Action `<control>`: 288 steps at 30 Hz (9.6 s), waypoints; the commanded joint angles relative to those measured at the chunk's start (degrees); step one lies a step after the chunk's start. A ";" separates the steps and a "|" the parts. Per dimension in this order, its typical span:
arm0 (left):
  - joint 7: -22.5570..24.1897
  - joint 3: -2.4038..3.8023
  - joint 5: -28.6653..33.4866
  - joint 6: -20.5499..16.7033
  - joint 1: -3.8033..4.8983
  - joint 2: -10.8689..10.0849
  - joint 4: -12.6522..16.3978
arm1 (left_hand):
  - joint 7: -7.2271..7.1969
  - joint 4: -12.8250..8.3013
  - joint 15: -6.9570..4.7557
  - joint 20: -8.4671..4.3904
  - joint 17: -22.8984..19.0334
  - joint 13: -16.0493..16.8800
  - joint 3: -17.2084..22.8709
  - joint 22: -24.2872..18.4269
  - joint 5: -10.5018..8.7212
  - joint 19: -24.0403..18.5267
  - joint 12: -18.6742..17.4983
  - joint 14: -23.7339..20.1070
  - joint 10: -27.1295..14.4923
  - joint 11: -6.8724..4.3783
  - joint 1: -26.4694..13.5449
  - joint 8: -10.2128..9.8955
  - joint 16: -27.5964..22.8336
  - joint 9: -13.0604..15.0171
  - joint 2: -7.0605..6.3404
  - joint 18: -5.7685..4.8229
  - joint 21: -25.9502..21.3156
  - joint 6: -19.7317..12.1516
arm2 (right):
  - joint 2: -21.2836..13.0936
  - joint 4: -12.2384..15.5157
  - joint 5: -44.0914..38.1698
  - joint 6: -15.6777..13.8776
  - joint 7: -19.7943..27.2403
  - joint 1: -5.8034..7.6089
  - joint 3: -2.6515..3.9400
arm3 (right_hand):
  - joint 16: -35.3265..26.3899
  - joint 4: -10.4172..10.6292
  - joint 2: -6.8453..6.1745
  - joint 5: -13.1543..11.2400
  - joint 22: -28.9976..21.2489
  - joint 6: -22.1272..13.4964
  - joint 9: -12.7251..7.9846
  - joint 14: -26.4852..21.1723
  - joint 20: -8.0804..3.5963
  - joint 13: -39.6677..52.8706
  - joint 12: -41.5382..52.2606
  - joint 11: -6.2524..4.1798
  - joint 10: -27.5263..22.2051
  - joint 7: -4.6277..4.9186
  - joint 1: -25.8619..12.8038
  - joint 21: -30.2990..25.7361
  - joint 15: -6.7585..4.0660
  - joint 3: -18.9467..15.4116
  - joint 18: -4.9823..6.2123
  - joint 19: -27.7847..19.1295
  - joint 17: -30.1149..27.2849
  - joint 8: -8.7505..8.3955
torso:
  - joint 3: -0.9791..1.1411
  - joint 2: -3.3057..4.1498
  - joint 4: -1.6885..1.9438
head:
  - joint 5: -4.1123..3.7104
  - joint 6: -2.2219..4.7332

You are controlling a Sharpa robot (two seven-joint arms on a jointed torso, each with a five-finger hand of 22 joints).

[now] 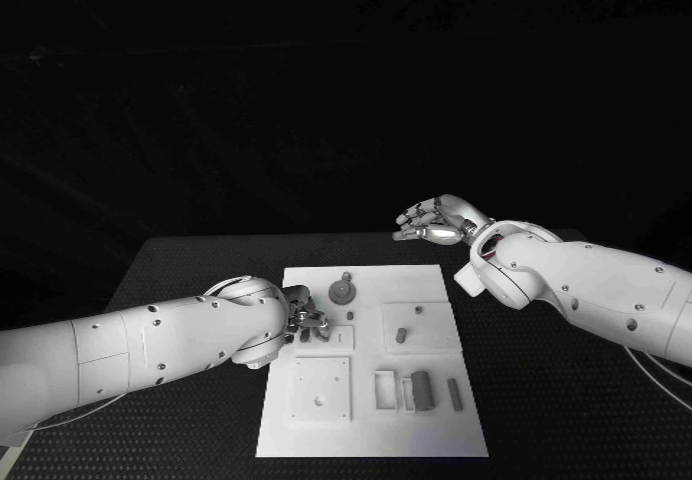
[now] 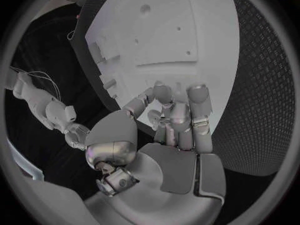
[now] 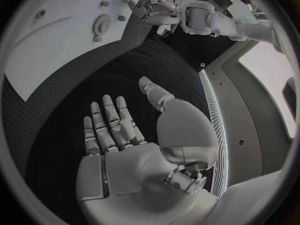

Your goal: Assemble the parts on the task board

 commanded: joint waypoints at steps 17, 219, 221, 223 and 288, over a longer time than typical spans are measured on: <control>1.25 -0.03 -1.31 -2.82 -0.13 -0.18 0.75 | -2.17 -0.12 -0.49 0.12 -0.15 -0.14 0.44 0.08 -0.41 0.39 0.04 -0.33 0.11 0.14 0.54 -0.18 0.16 0.07 0.73 1.00 -0.34 11.98 | -0.18 0.13 -0.62 0.06 0.54 -0.02 0.02 | -0.26 0.21 -0.12 0.14 0.20 -0.09 -0.15 -0.44 -0.11 0.03 -0.26 -0.01 0.01 2.74 -0.04 -0.32 0.14 -0.10 -0.84 -0.37 -0.10 0.31 | 0.00 -0.02 0.08 | -0.17 -0.38; 1.68 0.12 1.20 -0.65 -1.10 0.20 -1.00 | -2.29 5.68 -0.63 0.41 -1.23 -0.60 -6.92 1.00 -7.99 0.65 0.12 -0.80 0.08 0.05 -3.38 -1.40 0.68 1.39 -7.65 1.67 -1.96 12.29 | 0.43 -0.84 -0.62 2.49 -0.50 -0.54 0.01 | -0.59 0.09 -0.24 0.13 -2.59 -0.11 -0.69 -1.42 0.15 0.02 -0.55 0.01 0.08 2.91 -0.05 -1.29 0.25 -0.31 -0.84 -1.10 -0.35 0.54 | 0.03 0.02 -0.01 | -0.49 -1.43; 1.70 0.13 1.20 -0.66 -1.10 0.20 -1.07 | -2.29 5.70 -0.63 0.41 -1.24 -0.61 -6.92 1.00 -8.04 0.65 0.11 -0.80 0.07 0.05 -3.36 -1.40 0.67 1.39 -7.70 1.68 -1.97 12.28 | 0.44 -0.84 -0.62 2.50 -0.50 -0.56 0.01 | -0.59 0.10 -0.24 0.13 -2.51 -0.11 -0.70 -1.42 0.15 0.02 -0.56 0.01 0.08 2.91 -0.05 -1.27 0.25 -0.31 -0.84 -1.10 -0.35 0.54 | 0.03 0.01 -0.02 | -0.50 -1.43; 1.70 0.15 1.20 -0.73 -1.10 0.18 -1.11 | -2.28 5.73 -0.63 0.41 -1.25 -0.62 -6.92 1.00 -8.07 0.64 0.11 -0.81 0.07 0.06 -3.35 -1.41 0.67 1.39 -7.74 1.68 -1.98 12.27 | 0.44 -0.84 -0.62 2.47 -0.48 -0.57 0.01 | -0.59 0.10 -0.24 0.13 -2.60 -0.11 -0.70 -1.42 0.15 0.03 -0.56 0.01 0.09 2.91 -0.05 -1.29 0.25 -0.31 -0.84 -1.11 -0.35 0.54 | 0.02 -0.01 -0.02 | -0.45 -1.47; 3.07 0.21 3.79 -3.57 -1.08 0.36 -1.42 | -0.79 -0.62 0.59 0.42 -2.22 -1.58 -6.56 1.13 -8.97 0.00 0.24 -1.69 -1.71 1.40 9.97 -4.50 0.01 1.32 -1.71 1.51 -3.50 9.35 | 0.50 -0.95 -0.47 3.02 -0.63 -0.60 0.00 | -0.57 0.72 -0.20 0.12 -2.53 -0.12 -0.89 -1.51 0.24 0.03 -0.63 0.02 0.13 3.00 -0.62 -1.30 0.25 -0.48 -0.84 -1.16 -0.38 0.61 | 0.04 -0.02 0.00 | -0.46 -1.55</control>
